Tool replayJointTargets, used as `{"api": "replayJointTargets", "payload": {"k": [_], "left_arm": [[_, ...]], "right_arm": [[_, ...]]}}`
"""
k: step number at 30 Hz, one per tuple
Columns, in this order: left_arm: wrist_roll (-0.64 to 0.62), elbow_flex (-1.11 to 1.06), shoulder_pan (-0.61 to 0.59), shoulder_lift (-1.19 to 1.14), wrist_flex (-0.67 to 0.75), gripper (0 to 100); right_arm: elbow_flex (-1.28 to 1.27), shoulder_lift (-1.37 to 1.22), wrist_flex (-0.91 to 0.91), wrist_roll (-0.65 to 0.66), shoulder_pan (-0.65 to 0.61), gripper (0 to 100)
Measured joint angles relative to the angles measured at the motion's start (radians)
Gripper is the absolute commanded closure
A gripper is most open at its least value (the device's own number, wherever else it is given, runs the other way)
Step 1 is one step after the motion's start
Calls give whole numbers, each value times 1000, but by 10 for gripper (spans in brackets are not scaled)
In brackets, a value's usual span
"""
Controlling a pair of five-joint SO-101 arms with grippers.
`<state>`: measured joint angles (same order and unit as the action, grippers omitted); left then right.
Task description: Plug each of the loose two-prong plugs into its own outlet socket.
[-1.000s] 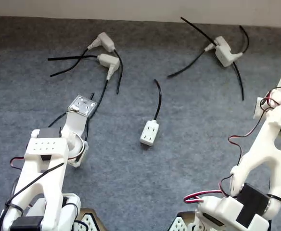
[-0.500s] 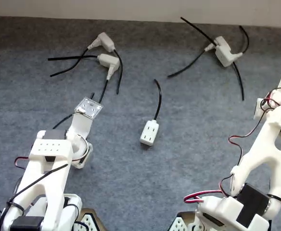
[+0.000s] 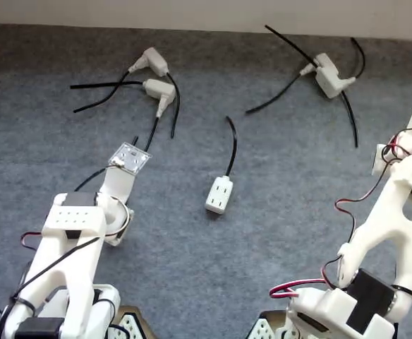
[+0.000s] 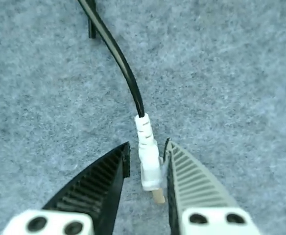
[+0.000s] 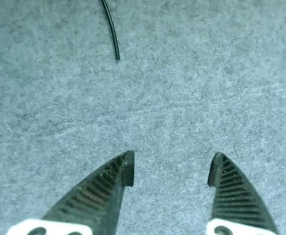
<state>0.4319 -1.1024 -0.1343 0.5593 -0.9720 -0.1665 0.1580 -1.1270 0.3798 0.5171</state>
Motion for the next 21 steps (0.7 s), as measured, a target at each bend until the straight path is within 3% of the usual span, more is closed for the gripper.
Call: {"api": "replayJointTargets", "payload": {"k": [6,9,14,19,21], "left_arm": [[3,0,-6,0,-8,912],[3,3,-6,0,-25,1000],[3,78,-6,0,-35,995],[-11,198,87,0,-115,995],[-74,270,140,0,-143,994]], "right_arm": [[0,0,0,0,0,756],[0,0,0,0,0,756],[0,0,0,0,0,756],[0,0,0,0,0,756],[0,0,0,0,0,756]]}}
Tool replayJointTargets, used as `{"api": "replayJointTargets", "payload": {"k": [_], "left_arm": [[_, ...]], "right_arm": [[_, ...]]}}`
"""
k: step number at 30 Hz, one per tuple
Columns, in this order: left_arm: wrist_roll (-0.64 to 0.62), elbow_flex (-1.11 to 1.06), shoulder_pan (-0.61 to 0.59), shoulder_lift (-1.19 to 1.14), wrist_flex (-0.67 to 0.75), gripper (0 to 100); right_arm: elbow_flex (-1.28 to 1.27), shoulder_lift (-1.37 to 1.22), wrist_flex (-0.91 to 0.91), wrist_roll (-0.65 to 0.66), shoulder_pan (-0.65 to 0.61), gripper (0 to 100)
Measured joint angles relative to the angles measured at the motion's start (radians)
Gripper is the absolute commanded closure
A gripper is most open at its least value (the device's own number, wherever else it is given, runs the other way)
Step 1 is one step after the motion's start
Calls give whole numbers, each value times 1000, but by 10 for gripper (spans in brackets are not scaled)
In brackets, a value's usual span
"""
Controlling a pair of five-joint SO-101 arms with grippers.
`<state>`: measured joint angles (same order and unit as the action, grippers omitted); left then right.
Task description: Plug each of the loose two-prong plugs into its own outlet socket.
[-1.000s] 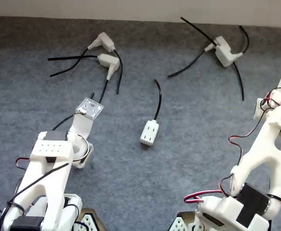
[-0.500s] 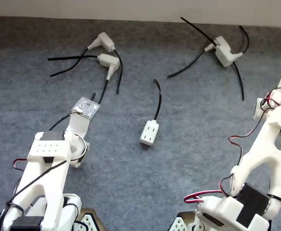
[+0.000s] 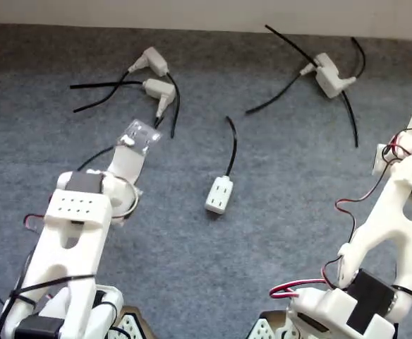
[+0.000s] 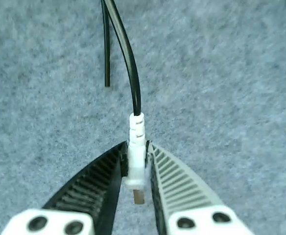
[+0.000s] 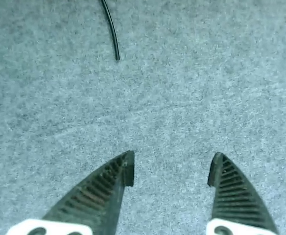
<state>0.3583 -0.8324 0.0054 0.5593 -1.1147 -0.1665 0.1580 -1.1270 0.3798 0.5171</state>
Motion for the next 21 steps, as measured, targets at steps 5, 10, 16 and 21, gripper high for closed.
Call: {"api": "replayJointTargets", "payload": {"k": [5,10,16,21], "left_arm": [[-279,224,109,-2,21,994],[-611,351,222,-2,190,995],[-792,371,295,-2,388,994],[-821,374,290,-2,405,994]], "right_arm": [[0,0,0,0,0,756],[0,0,-9,0,-3,756],[0,0,-117,0,-55,756],[0,0,-215,0,-130,757]]}}
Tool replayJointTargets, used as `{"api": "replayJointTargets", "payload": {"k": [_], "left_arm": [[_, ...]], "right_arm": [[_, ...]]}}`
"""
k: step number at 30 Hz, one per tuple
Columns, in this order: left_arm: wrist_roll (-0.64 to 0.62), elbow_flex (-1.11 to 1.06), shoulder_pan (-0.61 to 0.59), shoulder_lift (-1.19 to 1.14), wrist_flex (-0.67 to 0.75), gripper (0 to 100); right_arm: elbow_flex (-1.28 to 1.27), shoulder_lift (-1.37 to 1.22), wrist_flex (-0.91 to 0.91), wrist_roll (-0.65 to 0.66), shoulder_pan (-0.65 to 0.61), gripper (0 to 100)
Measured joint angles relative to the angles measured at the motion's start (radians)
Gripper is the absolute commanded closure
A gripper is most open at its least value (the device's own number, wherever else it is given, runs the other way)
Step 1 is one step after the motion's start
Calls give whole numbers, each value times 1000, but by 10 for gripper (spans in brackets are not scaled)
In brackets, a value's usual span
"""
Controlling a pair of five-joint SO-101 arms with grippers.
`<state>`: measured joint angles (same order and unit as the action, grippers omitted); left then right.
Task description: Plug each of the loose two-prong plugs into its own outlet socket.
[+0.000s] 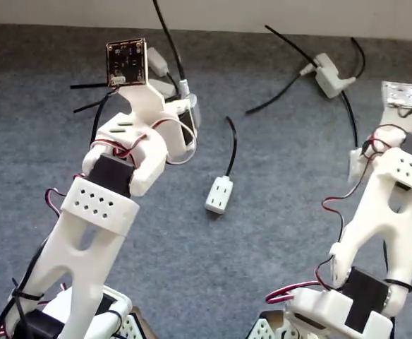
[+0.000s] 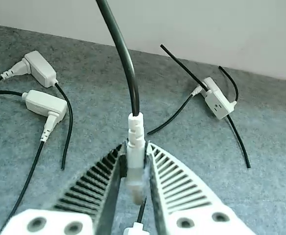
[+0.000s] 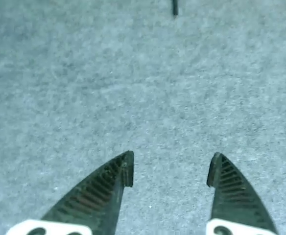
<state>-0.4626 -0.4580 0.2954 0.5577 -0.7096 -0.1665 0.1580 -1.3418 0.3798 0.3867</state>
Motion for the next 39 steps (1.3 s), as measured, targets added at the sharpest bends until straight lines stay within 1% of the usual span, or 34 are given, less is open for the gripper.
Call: {"api": "replayJointTargets", "payload": {"k": [2,3,5,7,10,12,13,16,19,22,25,28,30,35,37,39], "left_arm": [[-64,0,2,0,3,994],[-123,0,2,3,6,994],[-272,-2,0,26,14,994],[-476,-2,0,64,35,994],[-796,-38,0,161,40,994],[-947,-107,6,239,43,994],[-984,-149,25,282,43,994],[-1033,-282,91,414,75,994],[-1046,-427,114,539,184,994],[-1049,-585,115,614,358,994],[-1049,-727,112,624,551,994],[-1049,-798,115,624,704,994],[-1049,-813,115,626,758,994],[-1049,-844,130,626,821,994],[-1049,-862,132,626,845,994],[-1049,-882,130,626,872,994]], "right_arm": [[0,0,-35,0,-38,757],[0,0,-49,0,-58,757],[0,0,-86,0,-103,757],[0,0,-118,0,-153,770],[0,0,-155,0,-209,854],[0,0,-166,0,-233,924],[0,2,-167,0,-241,954],[0,46,-167,0,-249,989],[0,149,-167,0,-276,989],[-9,278,-180,0,-348,991],[-44,391,-215,0,-442,991],[-61,463,-270,0,-569,991],[-61,485,-307,-29,-657,991],[-60,497,-325,-172,-818,991],[-52,497,-325,-201,-865,991],[-17,486,-325,-227,-881,991]]}}
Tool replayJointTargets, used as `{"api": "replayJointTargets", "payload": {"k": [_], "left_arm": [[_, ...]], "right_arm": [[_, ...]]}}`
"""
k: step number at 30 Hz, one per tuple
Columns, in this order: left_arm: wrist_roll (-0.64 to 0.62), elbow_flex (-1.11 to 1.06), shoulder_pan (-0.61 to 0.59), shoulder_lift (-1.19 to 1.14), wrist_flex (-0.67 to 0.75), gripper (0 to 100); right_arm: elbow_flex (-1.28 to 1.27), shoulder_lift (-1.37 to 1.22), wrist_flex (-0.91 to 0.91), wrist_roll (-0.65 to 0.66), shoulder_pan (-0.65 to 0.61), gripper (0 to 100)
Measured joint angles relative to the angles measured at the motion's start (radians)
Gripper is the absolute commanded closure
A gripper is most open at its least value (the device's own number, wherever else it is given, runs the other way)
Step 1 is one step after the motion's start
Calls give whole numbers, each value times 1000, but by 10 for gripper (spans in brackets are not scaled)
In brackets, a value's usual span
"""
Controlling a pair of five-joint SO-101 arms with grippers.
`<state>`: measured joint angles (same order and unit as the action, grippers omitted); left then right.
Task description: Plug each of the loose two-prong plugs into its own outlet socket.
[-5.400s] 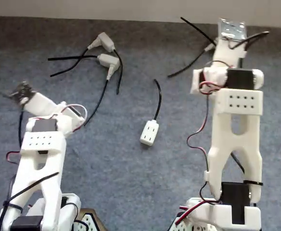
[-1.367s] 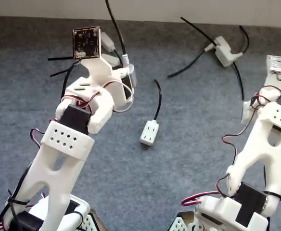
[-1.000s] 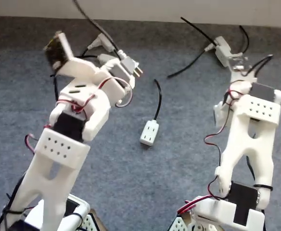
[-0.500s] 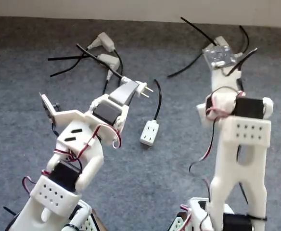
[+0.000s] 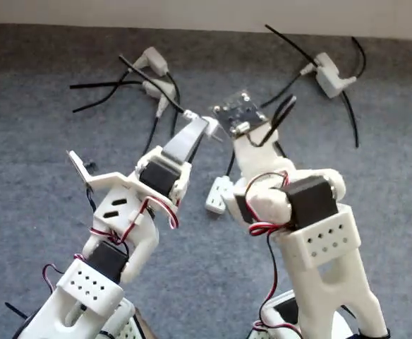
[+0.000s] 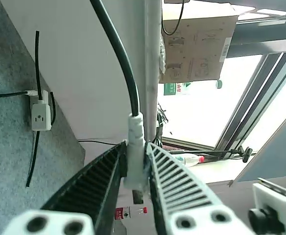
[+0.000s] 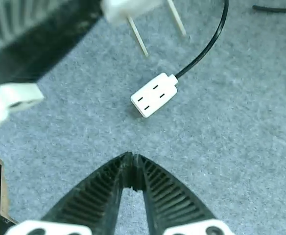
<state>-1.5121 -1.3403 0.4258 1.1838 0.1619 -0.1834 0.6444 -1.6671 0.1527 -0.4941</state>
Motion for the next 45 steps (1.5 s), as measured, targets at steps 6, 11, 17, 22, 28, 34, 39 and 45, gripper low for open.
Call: {"api": "replayJointTargets", "payload": {"k": [6,11,17,22,28,34,39,45], "left_arm": [[0,-41,-2,0,60,994],[0,-60,-14,0,60,994],[0,-66,-12,0,60,994],[-2,-97,48,0,63,994],[-2,-100,89,0,63,994],[-2,-100,91,0,63,994],[-2,-100,92,0,63,994],[-2,-101,115,0,63,994]], "right_arm": [[161,-170,-31,-21,-2,991],[331,-307,-57,-23,-3,991],[411,-387,-57,-23,37,991],[460,-479,-57,-23,109,991],[546,-560,-57,-23,150,991],[608,-601,-57,-23,150,991],[608,-600,-57,-23,150,991],[608,-600,-57,-23,150,991]]}}
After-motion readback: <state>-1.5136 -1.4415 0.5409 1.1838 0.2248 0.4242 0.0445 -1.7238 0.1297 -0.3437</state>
